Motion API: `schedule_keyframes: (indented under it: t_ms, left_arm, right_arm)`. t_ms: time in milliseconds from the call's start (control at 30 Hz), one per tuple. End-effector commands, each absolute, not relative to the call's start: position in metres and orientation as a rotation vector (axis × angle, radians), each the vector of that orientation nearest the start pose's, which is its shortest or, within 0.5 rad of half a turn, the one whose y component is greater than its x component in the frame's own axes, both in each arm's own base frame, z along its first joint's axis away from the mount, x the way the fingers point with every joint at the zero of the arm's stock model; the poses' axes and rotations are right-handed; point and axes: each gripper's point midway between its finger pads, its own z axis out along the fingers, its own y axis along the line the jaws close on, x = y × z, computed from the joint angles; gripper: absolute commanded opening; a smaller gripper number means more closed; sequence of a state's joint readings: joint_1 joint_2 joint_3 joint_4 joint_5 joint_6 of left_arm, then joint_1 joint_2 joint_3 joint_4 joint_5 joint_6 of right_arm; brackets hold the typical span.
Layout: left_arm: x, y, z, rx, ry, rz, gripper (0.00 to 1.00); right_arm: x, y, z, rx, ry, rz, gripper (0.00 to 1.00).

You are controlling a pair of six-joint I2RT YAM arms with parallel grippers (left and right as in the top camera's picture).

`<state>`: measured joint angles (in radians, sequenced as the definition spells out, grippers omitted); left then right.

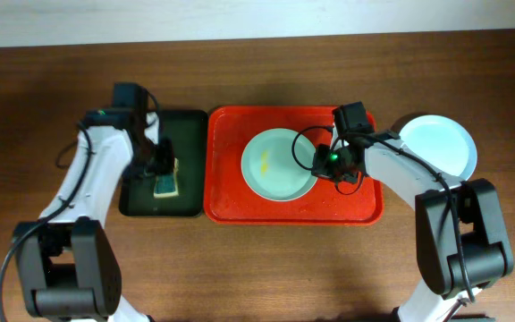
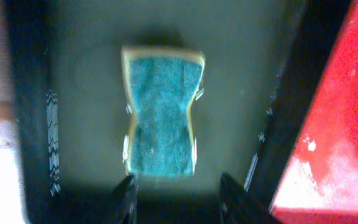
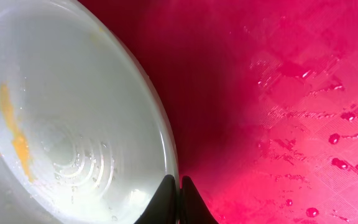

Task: Clean dirty plates on tray and stack at the side
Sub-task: 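Lower the left gripper onto the sponge on the black tray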

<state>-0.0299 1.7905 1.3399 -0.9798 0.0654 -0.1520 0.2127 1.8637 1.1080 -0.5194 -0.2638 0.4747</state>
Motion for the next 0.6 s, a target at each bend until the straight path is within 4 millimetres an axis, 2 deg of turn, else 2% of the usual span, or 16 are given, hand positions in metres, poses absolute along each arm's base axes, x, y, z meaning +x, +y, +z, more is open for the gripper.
schedule_keyframes:
  t_ms: [0, 33, 100, 133, 300, 467, 567]
  left_arm:
    - [0.344, -0.026, 0.041, -0.142, 3.014, -0.135, 0.53]
    - [0.345, -0.025, 0.036, -0.141, 3.003, -0.125, 0.51]
    - [0.35, -0.022, 0.036, -0.141, 2.976, -0.1, 0.4]
    - [0.355, -0.022, 0.036, -0.134, 2.96, -0.099, 0.38]
    - [0.364, -0.02, 0.038, -0.107, 2.919, -0.079, 0.41]
    - [0.372, -0.015, 0.04, -0.112, 2.888, -0.036, 0.31]
    - [0.376, -0.01, 0.041, -0.122, 2.87, 0.003, 0.31]
  right_arm:
    - [0.364, 0.118, 0.009, 0.336, 2.901, 0.459, 0.04]
    - [0.364, 0.118, 0.009, 0.335, 2.902, 0.459, 0.04]
    - [0.364, 0.118, 0.009, 0.335, 2.902, 0.459, 0.04]
    - [0.364, 0.118, 0.009, 0.335, 2.901, 0.459, 0.04]
    - [0.364, 0.118, 0.009, 0.335, 2.901, 0.459, 0.04]
    - [0.364, 0.118, 0.009, 0.335, 2.901, 0.459, 0.04]
    - [0.364, 0.118, 0.009, 0.335, 2.901, 0.459, 0.04]
